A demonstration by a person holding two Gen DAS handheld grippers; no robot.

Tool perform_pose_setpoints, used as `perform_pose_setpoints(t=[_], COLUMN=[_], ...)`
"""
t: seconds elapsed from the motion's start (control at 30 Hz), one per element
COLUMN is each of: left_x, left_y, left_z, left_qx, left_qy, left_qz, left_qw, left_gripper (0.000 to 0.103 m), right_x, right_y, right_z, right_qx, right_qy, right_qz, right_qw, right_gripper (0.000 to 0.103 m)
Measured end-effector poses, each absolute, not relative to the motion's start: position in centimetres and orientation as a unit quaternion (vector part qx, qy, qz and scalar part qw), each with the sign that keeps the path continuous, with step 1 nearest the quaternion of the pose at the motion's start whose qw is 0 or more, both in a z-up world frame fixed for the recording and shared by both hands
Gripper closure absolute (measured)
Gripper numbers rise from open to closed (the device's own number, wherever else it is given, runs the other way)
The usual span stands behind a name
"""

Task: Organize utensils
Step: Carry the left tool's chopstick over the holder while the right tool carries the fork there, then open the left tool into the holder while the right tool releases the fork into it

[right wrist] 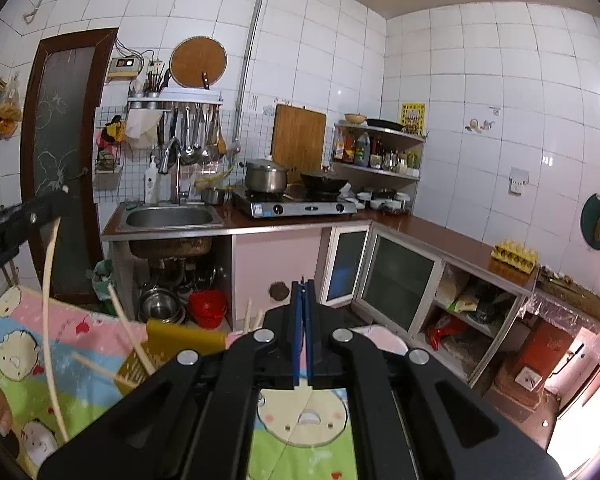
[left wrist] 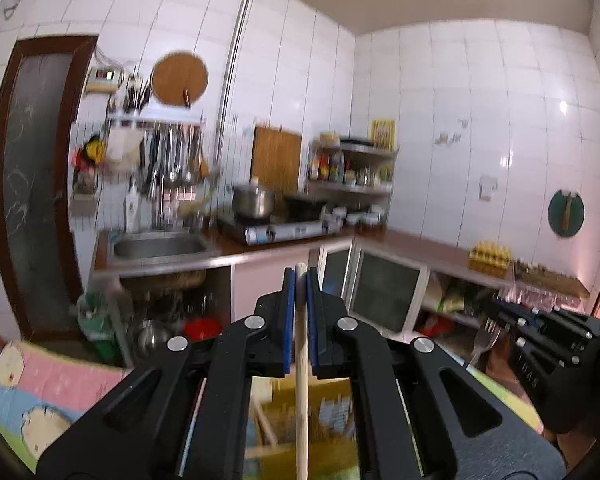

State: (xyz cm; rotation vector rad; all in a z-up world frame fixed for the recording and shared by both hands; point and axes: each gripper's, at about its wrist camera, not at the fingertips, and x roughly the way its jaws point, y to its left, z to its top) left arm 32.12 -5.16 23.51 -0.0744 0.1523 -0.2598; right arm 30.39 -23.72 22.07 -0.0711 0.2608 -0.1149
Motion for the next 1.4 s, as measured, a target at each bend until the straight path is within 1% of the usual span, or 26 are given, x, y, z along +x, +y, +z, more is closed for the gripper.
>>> perform_pose_setpoints(t=[0.23, 0.37, 0.6, 0.7, 0.83, 0.93, 0.97, 1.0, 1.03, 1.07, 1.1, 1.13, 1.17, 1.2, 1.23, 1.27, 1.4], left_x=[36.8, 39.7, 42.2, 41.9, 41.6, 41.0, 40.8, 40.5, 40.0, 39.1, 38.6, 37.8, 37.0, 36.1, 35.4, 34.8, 31.3], left_y=[-6.9, -8.1, -8.5, -8.6, -7.6, -6.4, -5.7, -5.3, -4.6, -3.8, -3.3, -2.8, -2.3, -1.8, -1.4, -1.0, -0.1], left_z=[24.2, 22.4, 17.4, 17.2, 16.9, 16.7, 16.6, 16.7, 16.8, 17.0, 17.0, 17.2, 17.3, 17.4, 17.4, 17.4, 16.2], left_qx=[-0.035, -0.029, -0.029, -0.018, -0.028, -0.024, -0.024, -0.027, -0.031, -0.035, -0.036, -0.038, -0.039, -0.039, -0.040, -0.043, -0.034], left_qy=[0.025, 0.030, 0.077, 0.090, 0.130, 0.138, 0.145, 0.147, 0.145, 0.144, 0.144, 0.143, 0.144, 0.150, 0.158, 0.164, 0.180], left_qz=[-0.108, -0.102, -0.100, -0.097, -0.101, -0.082, -0.076, -0.073, -0.067, -0.059, -0.055, -0.051, -0.049, -0.049, -0.050, -0.051, -0.040], left_qw=[0.993, 0.994, 0.992, 0.991, 0.986, 0.987, 0.986, 0.986, 0.987, 0.987, 0.987, 0.988, 0.988, 0.987, 0.985, 0.984, 0.982], left_gripper=[0.098, 0.098, 0.098, 0.098, 0.098, 0.095, 0.088, 0.078, 0.073, 0.060, 0.049, 0.046, 0.041, 0.032, 0.027, 0.021, 0.007], right_x=[33.6, 35.6, 37.8, 38.8, 39.9, 40.3, 40.2, 40.0, 39.6, 39.3, 38.7, 38.1, 37.6, 37.0, 36.4, 35.4, 32.4], right_y=[-22.6, -22.0, -21.0, -20.6, -20.9, -21.9, -22.4, -22.9, -23.2, -23.4, -23.6, -23.9, -24.0, -24.2, -24.3, -24.4, -24.2], right_z=[22.3, 21.2, 17.8, 16.5, 14.6, 13.5, 13.3, 13.2, 13.2, 13.1, 13.2, 13.2, 13.2, 13.3, 13.3, 13.0, 10.6], right_qx=[-0.041, -0.058, -0.082, -0.073, -0.046, -0.009, 0.007, 0.023, 0.033, 0.036, 0.036, 0.036, 0.038, 0.040, 0.041, 0.042, 0.031], right_qy=[0.129, 0.145, 0.188, 0.207, 0.242, 0.265, 0.271, 0.273, 0.272, 0.269, 0.267, 0.266, 0.265, 0.263, 0.262, 0.261, 0.277], right_qz=[-0.051, -0.050, -0.036, -0.021, -0.001, 0.016, 0.018, 0.023, 0.024, 0.021, 0.017, 0.015, 0.015, 0.014, 0.012, 0.008, -0.002], right_qw=[0.989, 0.987, 0.978, 0.975, 0.969, 0.964, 0.962, 0.961, 0.961, 0.962, 0.963, 0.963, 0.963, 0.964, 0.964, 0.964, 0.960], right_gripper=[0.101, 0.102, 0.102, 0.102, 0.099, 0.098, 0.091, 0.074, 0.064, 0.051, 0.051, 0.051, 0.051, 0.050, 0.049, 0.045, 0.042])
